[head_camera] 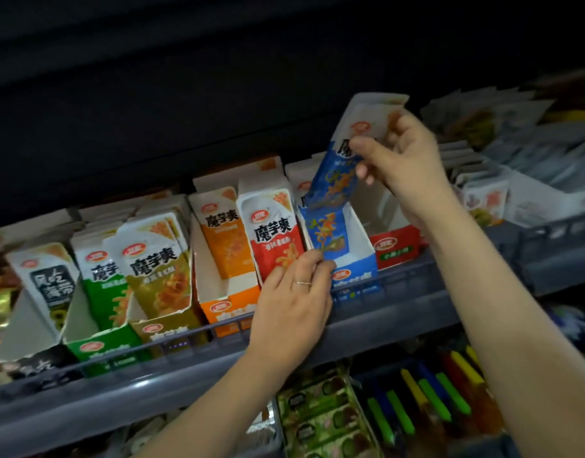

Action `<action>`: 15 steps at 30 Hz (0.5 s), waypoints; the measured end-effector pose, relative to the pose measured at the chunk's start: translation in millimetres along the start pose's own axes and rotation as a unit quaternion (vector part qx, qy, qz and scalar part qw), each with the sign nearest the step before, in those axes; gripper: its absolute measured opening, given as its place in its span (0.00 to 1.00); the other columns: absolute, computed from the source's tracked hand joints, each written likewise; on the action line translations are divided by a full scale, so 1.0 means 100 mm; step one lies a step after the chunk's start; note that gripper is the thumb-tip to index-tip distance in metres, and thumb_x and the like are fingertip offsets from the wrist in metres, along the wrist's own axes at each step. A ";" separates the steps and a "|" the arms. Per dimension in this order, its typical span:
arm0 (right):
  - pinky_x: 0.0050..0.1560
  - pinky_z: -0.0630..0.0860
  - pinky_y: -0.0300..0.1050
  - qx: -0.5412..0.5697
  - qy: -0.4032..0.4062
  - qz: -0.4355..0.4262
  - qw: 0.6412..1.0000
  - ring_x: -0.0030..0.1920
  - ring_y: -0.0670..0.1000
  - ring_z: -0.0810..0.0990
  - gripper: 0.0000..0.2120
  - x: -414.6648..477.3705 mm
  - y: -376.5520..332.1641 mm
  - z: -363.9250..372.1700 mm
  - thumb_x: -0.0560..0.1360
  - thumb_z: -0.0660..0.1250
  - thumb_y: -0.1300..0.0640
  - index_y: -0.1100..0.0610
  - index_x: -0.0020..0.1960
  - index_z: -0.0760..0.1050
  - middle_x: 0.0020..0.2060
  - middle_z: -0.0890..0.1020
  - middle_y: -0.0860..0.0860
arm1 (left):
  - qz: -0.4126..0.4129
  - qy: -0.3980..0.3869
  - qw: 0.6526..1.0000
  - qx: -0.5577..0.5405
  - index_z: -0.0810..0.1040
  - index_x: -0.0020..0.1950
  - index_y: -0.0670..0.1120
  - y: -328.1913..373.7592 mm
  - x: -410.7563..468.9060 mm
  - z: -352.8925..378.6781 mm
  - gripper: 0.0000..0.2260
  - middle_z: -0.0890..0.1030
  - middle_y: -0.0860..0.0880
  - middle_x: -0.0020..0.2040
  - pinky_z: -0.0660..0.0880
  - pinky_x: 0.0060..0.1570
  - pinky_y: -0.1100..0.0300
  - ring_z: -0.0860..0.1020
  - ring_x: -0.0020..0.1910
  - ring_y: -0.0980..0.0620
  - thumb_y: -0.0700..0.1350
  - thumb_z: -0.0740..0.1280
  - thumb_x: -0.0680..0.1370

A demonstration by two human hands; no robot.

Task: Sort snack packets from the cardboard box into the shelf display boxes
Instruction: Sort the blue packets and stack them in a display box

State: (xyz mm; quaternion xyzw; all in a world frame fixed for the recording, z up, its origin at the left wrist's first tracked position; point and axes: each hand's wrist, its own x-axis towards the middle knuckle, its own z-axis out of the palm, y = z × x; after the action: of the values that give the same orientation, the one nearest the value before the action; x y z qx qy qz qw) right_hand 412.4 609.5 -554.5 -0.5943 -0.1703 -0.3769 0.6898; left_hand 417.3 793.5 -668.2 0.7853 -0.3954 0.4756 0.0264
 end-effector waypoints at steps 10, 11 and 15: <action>0.23 0.66 0.32 -0.093 -0.009 0.045 0.995 0.22 0.40 0.72 0.15 0.03 0.21 -0.02 0.71 0.71 0.68 0.52 0.47 0.70 0.35 0.80 0.46 | -0.005 0.027 0.999 -0.019 0.74 0.57 0.43 -0.01 0.01 0.01 0.11 0.71 0.45 0.56 0.66 0.45 0.56 0.70 0.48 0.49 0.42 0.60 0.75; 0.24 0.68 0.32 -0.118 -0.024 0.046 0.992 0.24 0.39 0.74 0.16 0.05 0.21 -0.03 0.70 0.71 0.68 0.51 0.47 0.70 0.36 0.80 0.46 | -0.005 0.028 0.999 -0.018 0.75 0.56 0.42 -0.01 0.01 0.01 0.12 0.73 0.45 0.55 0.66 0.44 0.56 0.70 0.48 0.49 0.42 0.60 0.75; 0.36 0.76 0.32 -0.220 -0.104 0.070 0.967 0.34 0.35 0.79 0.19 0.04 0.28 0.02 0.68 0.74 0.66 0.46 0.47 0.70 0.39 0.80 0.43 | -0.006 0.019 1.000 -0.021 0.78 0.54 0.42 -0.01 0.01 0.00 0.12 0.78 0.43 0.53 0.66 0.43 0.56 0.70 0.47 0.49 0.42 0.60 0.75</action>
State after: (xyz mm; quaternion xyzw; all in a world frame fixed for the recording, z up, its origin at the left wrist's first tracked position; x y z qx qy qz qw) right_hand 435.4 610.5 -571.0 -0.7780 -0.1117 -0.2918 0.5450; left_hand 417.8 793.2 -666.9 0.7776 -0.4004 0.4818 0.0532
